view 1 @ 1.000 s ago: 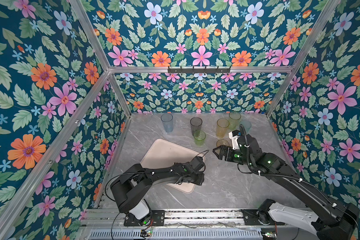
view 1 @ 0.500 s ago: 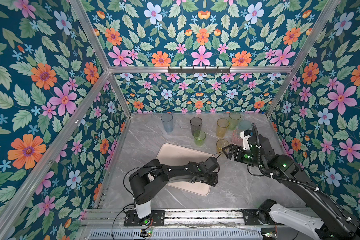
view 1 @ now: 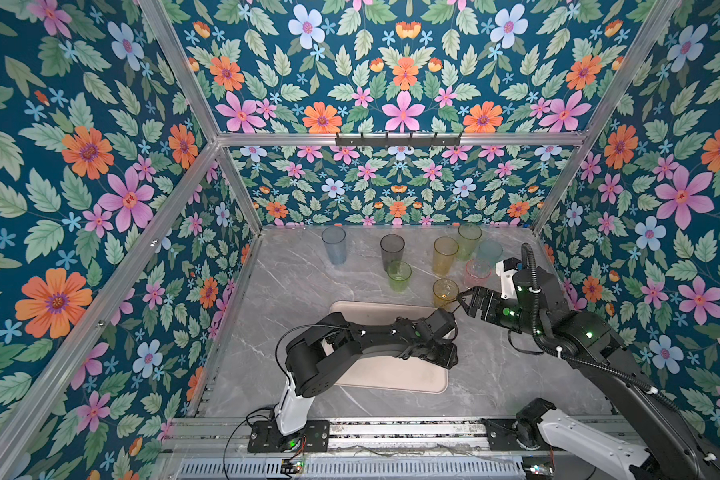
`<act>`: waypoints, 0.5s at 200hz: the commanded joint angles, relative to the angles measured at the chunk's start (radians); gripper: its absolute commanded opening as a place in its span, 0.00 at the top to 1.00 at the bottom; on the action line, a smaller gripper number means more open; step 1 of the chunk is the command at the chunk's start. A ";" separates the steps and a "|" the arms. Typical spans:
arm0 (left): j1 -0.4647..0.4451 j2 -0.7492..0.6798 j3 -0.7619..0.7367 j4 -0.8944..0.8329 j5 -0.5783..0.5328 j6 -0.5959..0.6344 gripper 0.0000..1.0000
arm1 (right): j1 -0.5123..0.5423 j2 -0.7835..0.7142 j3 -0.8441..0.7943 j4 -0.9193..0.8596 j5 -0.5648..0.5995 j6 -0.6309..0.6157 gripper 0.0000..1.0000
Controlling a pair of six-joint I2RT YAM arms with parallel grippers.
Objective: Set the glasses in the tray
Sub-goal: 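Push the cream tray with the left gripper toward the table center, then straighten the cream tray with the left gripper, squaring it to the table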
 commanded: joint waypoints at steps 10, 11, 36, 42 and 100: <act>-0.004 0.041 0.053 -0.019 0.032 0.013 0.53 | -0.002 -0.022 0.007 -0.030 0.009 0.004 0.03; -0.003 0.043 0.055 -0.020 0.032 0.014 0.53 | -0.002 -0.022 0.006 -0.031 0.009 0.004 0.03; -0.003 0.069 0.095 -0.036 0.037 0.034 0.53 | -0.002 -0.022 0.019 -0.050 0.010 0.006 0.03; -0.003 0.075 0.100 -0.036 0.037 0.038 0.53 | -0.002 -0.022 0.023 -0.053 0.008 0.006 0.03; -0.003 0.104 0.140 -0.032 0.058 0.052 0.53 | -0.002 -0.017 0.039 -0.063 0.009 0.012 0.03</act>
